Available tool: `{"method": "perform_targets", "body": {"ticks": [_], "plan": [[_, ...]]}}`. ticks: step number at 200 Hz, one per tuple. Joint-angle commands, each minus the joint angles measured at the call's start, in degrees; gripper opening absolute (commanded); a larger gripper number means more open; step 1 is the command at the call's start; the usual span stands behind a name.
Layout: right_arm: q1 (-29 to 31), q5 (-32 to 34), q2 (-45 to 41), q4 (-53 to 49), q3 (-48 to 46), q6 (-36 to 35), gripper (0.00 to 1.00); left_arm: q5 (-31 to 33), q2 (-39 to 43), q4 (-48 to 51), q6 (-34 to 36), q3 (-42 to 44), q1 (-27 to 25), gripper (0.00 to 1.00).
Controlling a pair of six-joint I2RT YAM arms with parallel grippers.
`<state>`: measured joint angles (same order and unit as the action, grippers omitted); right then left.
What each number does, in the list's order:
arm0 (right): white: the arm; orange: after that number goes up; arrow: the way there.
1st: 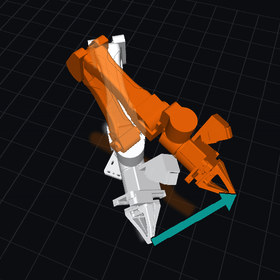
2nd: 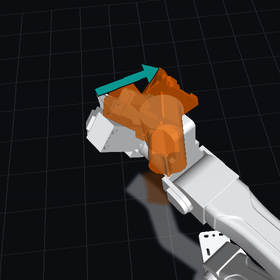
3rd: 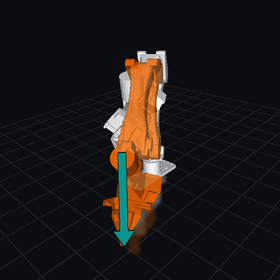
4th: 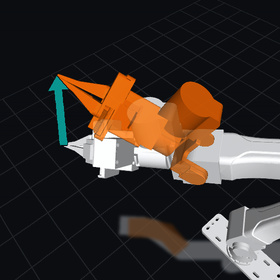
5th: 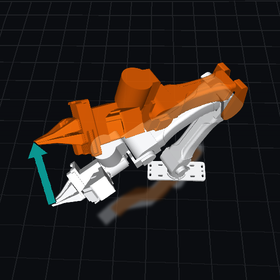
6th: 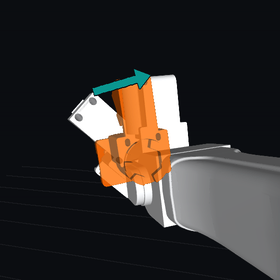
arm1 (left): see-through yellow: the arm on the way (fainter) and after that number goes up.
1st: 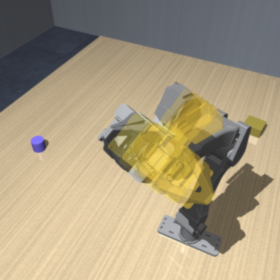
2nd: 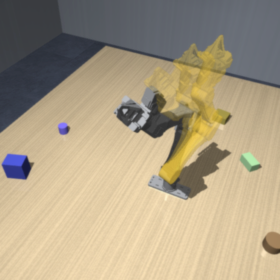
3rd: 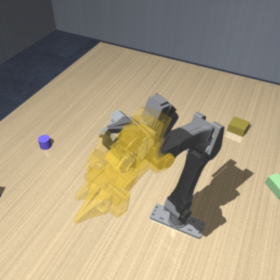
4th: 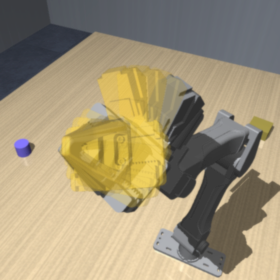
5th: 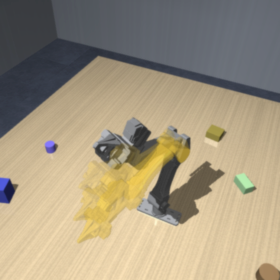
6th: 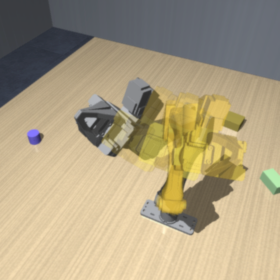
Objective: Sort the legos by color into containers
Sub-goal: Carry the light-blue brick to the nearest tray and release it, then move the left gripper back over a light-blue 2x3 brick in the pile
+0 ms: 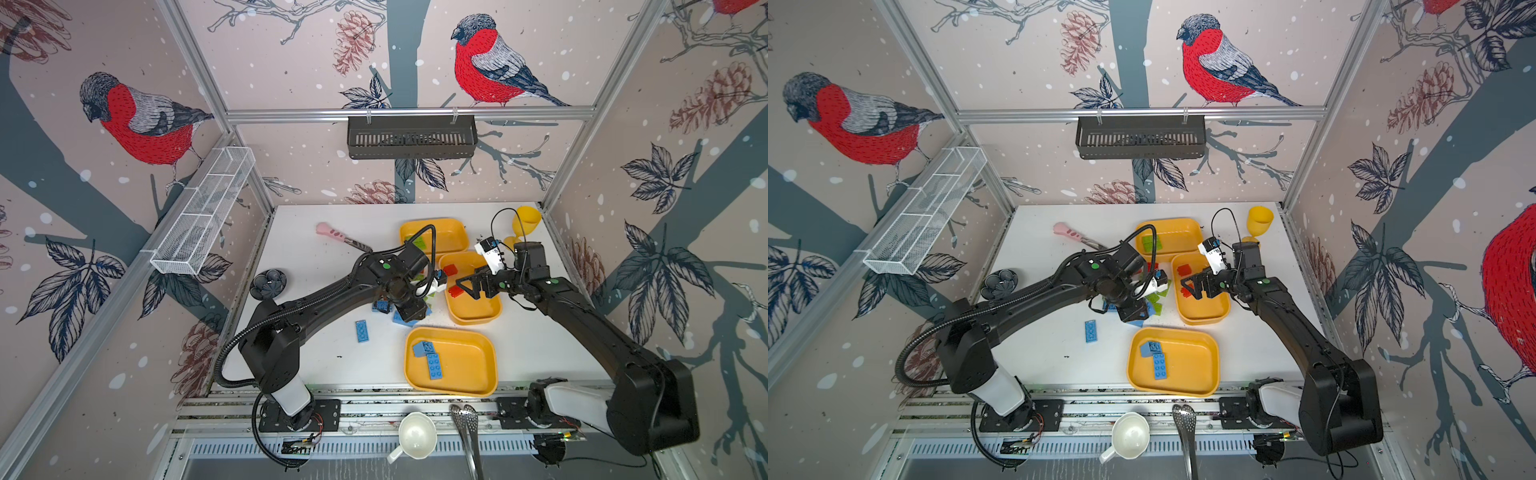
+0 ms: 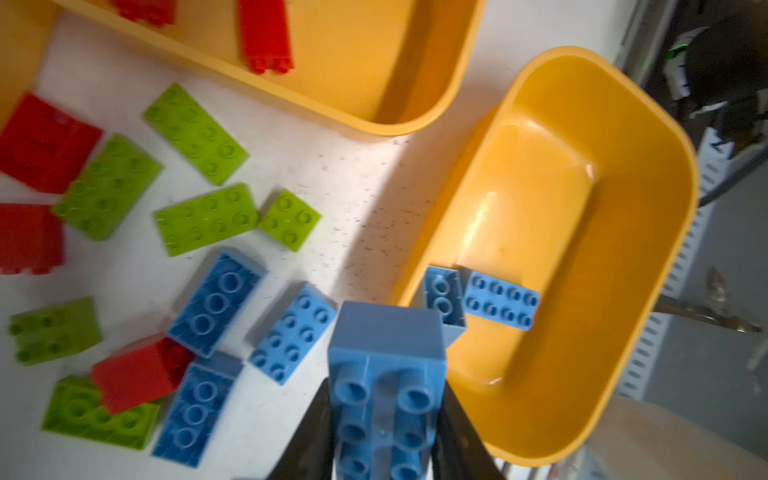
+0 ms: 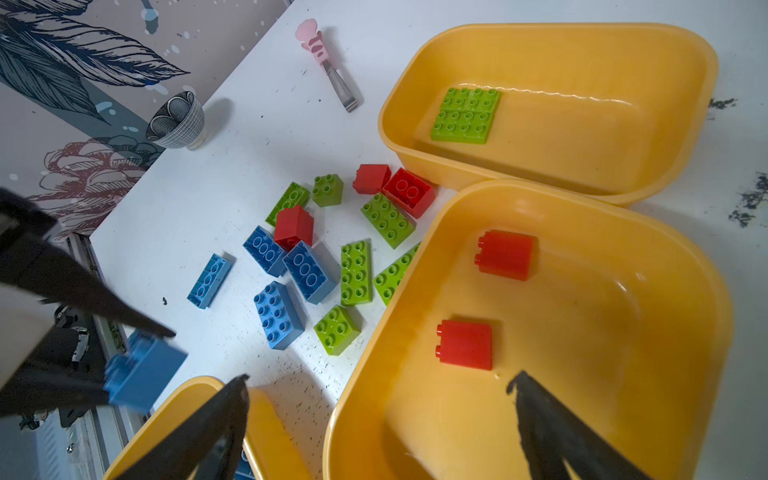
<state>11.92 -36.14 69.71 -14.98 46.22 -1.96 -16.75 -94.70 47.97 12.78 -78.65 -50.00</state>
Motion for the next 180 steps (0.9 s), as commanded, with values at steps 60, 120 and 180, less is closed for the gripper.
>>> {"method": "perform_targets", "body": {"ticks": [60, 120, 180], "plan": [[0.07, 0.01, -1.66, -1.58, -1.39, -1.12, 0.99, -7.16, 0.9, -5.6, -14.97, 9.23, -7.61, 0.31], [0.18, -0.05, -1.69, -2.24, -1.66, -2.0, 0.99, -6.9, 0.88, -4.95, -16.79, 11.53, -8.19, 0.48], [0.23, -0.01, -0.36, -1.55, -0.91, -1.91, 0.99, -3.28, 3.03, 0.87, -14.77, 8.4, -4.94, 0.62]]}}
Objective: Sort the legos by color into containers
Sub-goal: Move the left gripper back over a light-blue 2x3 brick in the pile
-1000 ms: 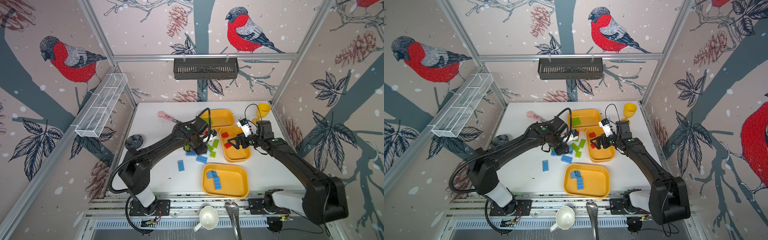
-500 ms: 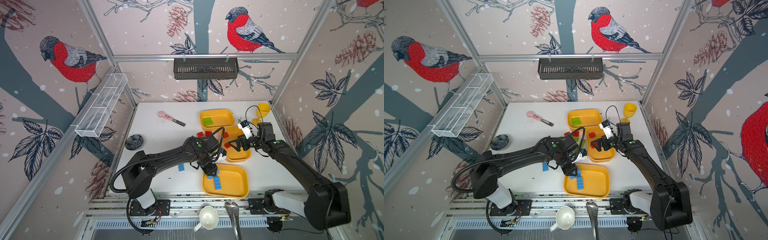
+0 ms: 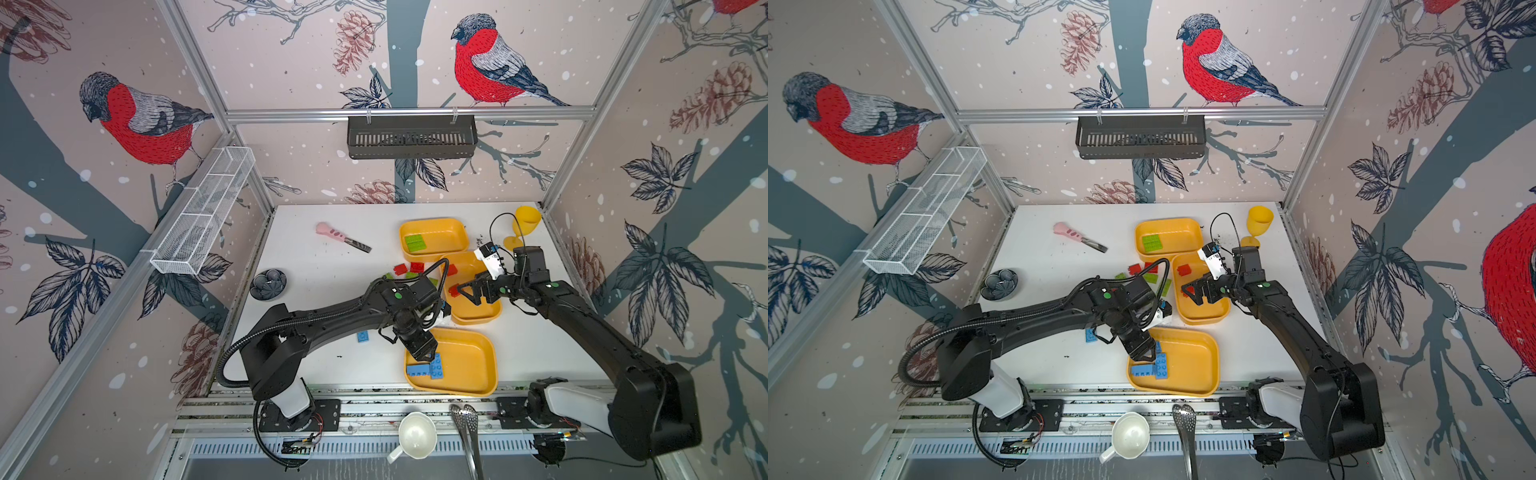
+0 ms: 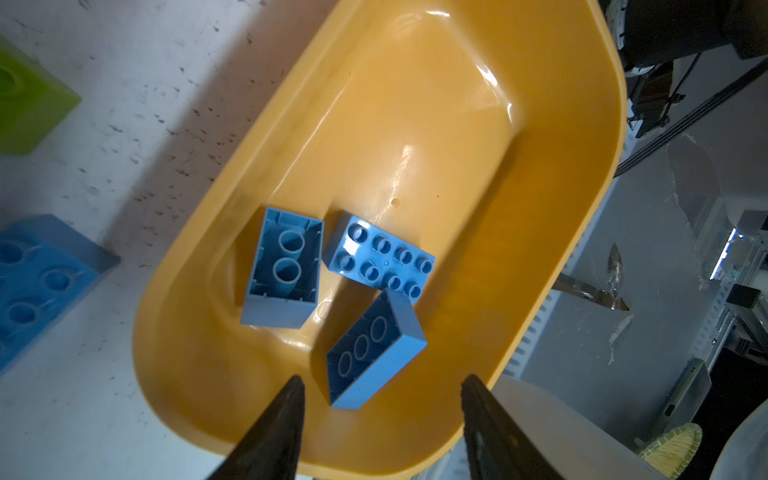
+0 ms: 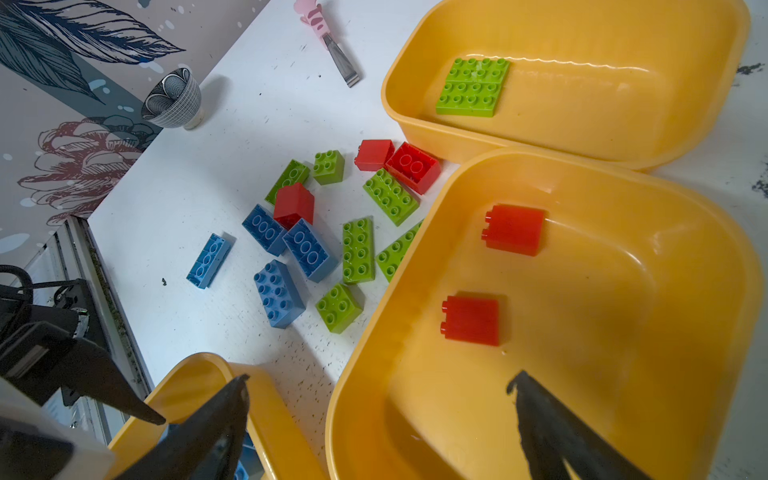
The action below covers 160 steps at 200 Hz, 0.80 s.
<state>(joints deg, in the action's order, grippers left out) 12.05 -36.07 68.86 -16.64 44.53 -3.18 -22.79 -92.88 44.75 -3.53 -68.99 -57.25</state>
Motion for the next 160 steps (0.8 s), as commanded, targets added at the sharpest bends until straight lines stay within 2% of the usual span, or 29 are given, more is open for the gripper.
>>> {"method": "perform_targets", "body": {"ticks": [1, 20, 42, 68, 93, 140, 160], "plan": [[0.13, -0.06, 0.53, 0.12, 0.79, -0.73, 0.99, 2.84, 1.3, 4.19, 1.56, -1.29, 2.54, 0.62], [0.15, -0.08, 1.17, 0.21, 1.41, -0.69, 0.99, 5.24, 3.13, 5.46, 2.5, -1.54, 6.28, 0.65], [0.24, 0.04, 1.75, 0.51, 1.94, -0.59, 0.99, 14.62, 4.11, 7.62, 2.38, -0.97, 9.69, 0.68], [0.25, 0.26, 2.28, 0.82, 2.48, -0.59, 0.99, 19.18, 5.25, 6.99, -0.27, 0.98, 16.13, 0.69], [0.25, 0.73, 2.68, 0.74, 2.94, -0.69, 0.99, 19.89, 6.95, 3.95, -6.59, 4.17, 19.79, 0.69], [0.4, 0.73, 4.57, 0.82, 3.59, -0.69, 0.99, 23.06, 8.5, -1.04, -24.16, 13.56, 19.99, 0.68], [0.71, 0.63, 5.19, 0.78, 3.59, -0.69, 0.99, 24.63, 9.85, -4.09, -27.92, 18.16, 20.01, 0.68]]}}
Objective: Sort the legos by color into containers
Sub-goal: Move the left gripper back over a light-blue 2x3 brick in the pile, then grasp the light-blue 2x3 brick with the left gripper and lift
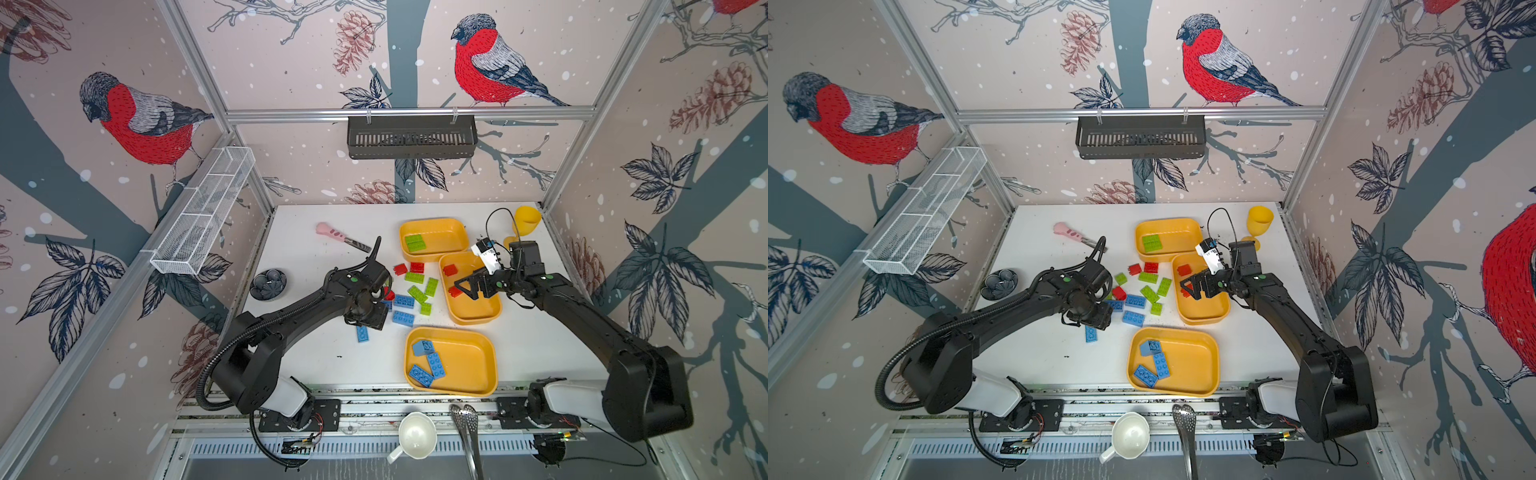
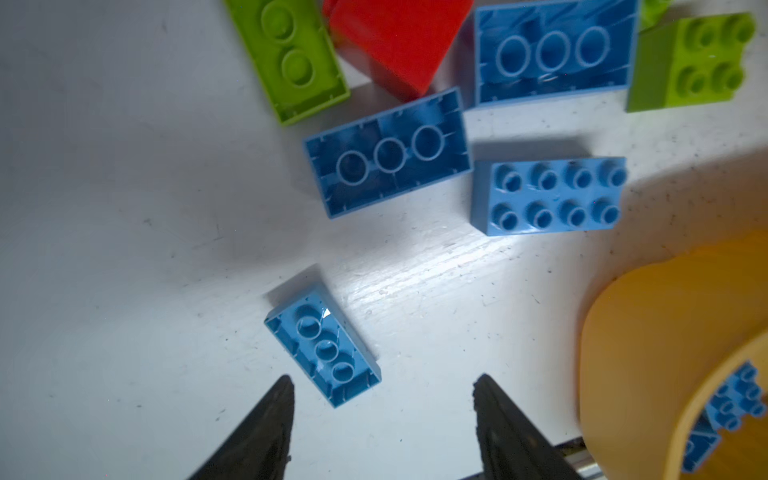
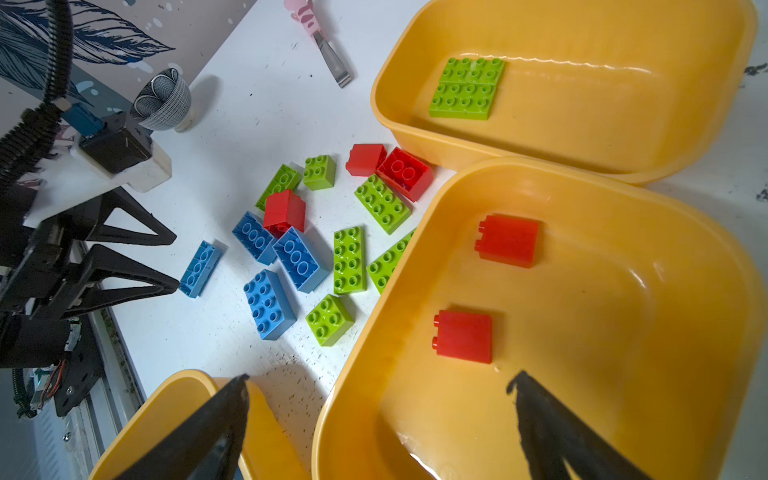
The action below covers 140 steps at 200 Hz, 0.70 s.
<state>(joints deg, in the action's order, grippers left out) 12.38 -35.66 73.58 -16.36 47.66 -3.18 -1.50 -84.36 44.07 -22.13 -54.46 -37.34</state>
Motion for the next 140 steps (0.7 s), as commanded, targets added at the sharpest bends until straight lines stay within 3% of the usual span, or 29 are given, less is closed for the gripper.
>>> {"method": "perform_targets", "body": {"ticks": [1, 43, 94, 119, 140], "plan": [[0.37, 0.23, 0.49, 0.56, 0.49, -0.69, 0.99, 3.47, 1.36, -3.53, -9.46, 3.81, 0.09, 0.68], [0.98, 0.33, 0.77, 0.58, 0.28, -0.69, 1.0, 6.33, 2.09, -8.26, -12.21, 9.13, 0.47, 0.64], [1.41, 0.48, 0.75, 0.63, 0.32, -0.5, 1.0, 3.58, -1.34, -15.04, -11.97, 11.03, 1.04, 0.59], [1.68, 0.5, 0.23, 0.45, 0.2, -0.38, 1.0, 4.4, -2.29, -15.23, -11.61, 11.02, 1.29, 0.52], [1.8, 0.48, -0.3, -0.08, 0.15, -0.49, 0.99, 4.31, -2.0, -15.34, -11.29, 11.03, 1.42, 0.39]]}}
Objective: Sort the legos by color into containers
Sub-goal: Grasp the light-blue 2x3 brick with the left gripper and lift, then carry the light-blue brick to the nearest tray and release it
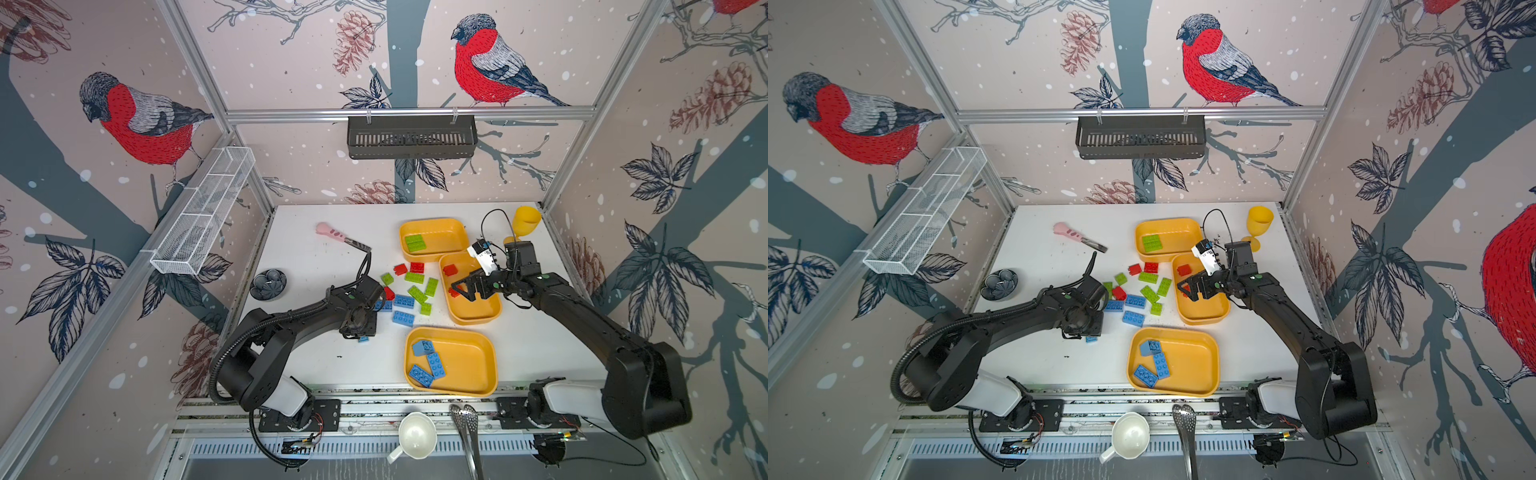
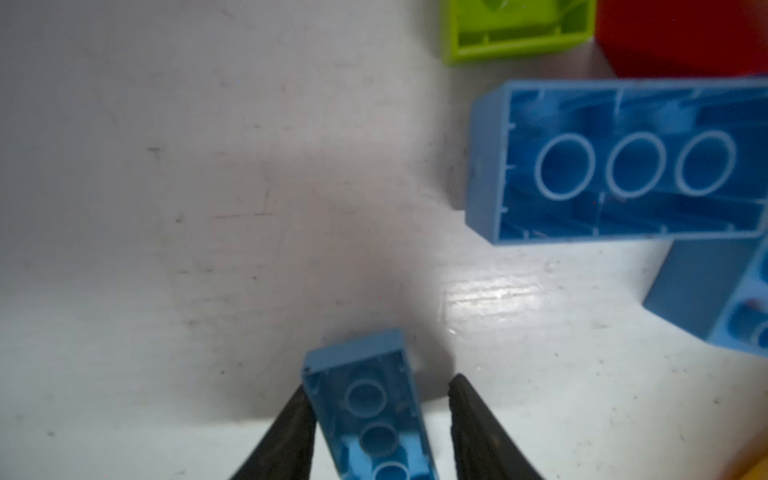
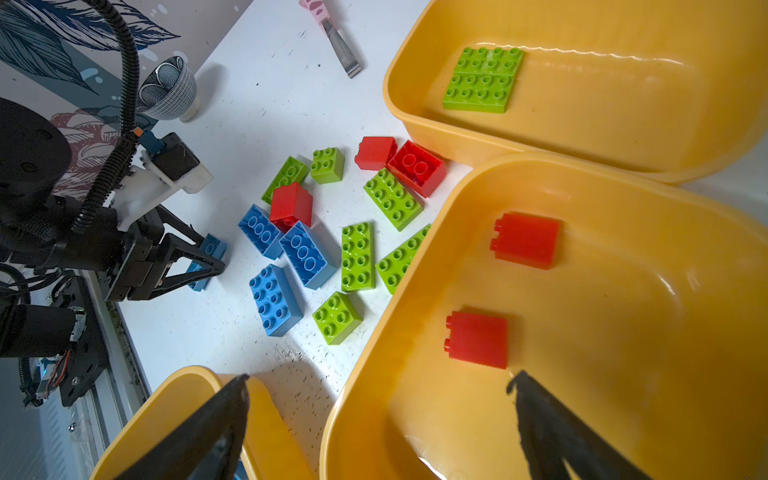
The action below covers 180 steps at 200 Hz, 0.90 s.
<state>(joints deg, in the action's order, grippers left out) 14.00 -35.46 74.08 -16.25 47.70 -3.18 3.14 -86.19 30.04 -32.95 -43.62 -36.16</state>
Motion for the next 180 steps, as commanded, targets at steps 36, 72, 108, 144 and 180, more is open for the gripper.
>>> {"method": "perform_targets", "body": {"ticks": [36, 72, 108, 144, 180], "plan": [[0.75, -1.25, -1.99, -1.65, 0.4, -0.92, 0.99, -1.31, 2.02, 1.65, 0.61, -3.28, 0.27, 0.3], [0.87, -2.15, -3.98, -2.91, 0.69, -1.25, 0.99, -9.3, 3.97, 2.83, 3.58, -11.35, 0.09, 0.29], [-0.04, -1.13, -6.04, -3.79, 0.29, -1.05, 0.99, -14.45, 4.25, 2.62, 3.92, -18.25, -4.7, 0.28], [-1.42, -1.04, -6.99, -3.92, -0.07, -0.9, 0.99, -15.24, 1.36, 4.16, 1.37, -21.84, -11.18, 0.27], [-2.18, -1.03, -7.03, -4.23, -0.42, -1.57, 1.0, -15.44, -2.36, 4.36, 2.99, -24.22, -18.62, 0.27]]}}
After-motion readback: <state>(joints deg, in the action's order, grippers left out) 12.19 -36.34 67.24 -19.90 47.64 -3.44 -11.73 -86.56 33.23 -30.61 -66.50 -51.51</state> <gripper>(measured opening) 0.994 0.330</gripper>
